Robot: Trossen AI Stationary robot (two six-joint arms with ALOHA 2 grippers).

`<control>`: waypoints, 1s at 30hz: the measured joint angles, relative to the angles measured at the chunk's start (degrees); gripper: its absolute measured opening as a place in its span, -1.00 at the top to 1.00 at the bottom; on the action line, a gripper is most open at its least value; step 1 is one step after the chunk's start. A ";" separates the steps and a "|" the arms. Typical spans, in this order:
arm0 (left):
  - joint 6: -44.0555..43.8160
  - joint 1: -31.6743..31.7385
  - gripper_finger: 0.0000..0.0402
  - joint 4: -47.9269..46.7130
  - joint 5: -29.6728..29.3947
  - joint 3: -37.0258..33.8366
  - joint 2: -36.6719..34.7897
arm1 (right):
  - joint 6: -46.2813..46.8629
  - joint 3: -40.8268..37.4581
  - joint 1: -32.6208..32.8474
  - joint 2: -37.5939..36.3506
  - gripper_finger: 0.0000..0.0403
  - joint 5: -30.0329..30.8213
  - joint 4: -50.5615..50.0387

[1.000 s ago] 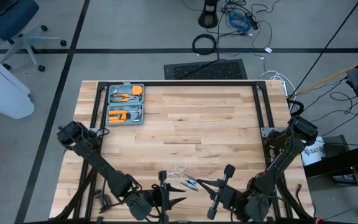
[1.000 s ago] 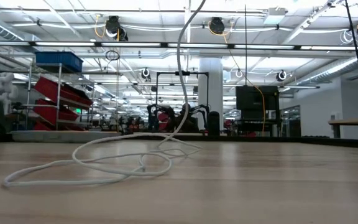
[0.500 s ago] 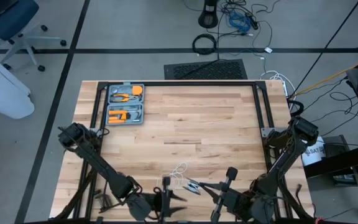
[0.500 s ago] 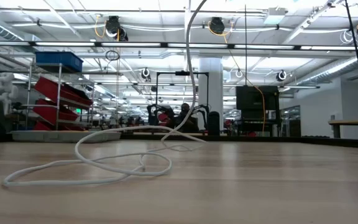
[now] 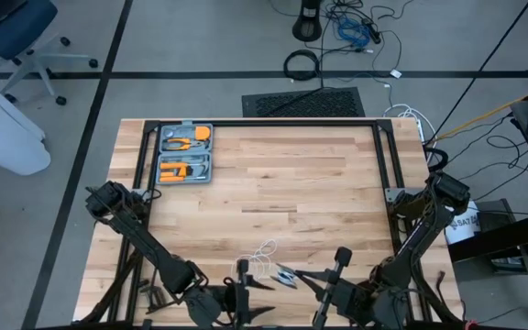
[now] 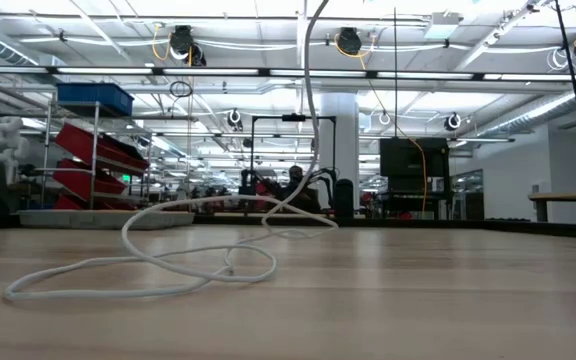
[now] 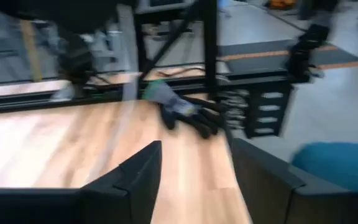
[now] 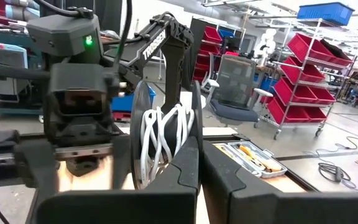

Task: Coil cords
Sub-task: Coil the white wire on the spool

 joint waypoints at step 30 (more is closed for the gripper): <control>4.59 3.45 0.00 -0.08 -12.95 -0.02 8.09 | -2.95 0.00 1.90 0.00 1.00 -0.01 2.94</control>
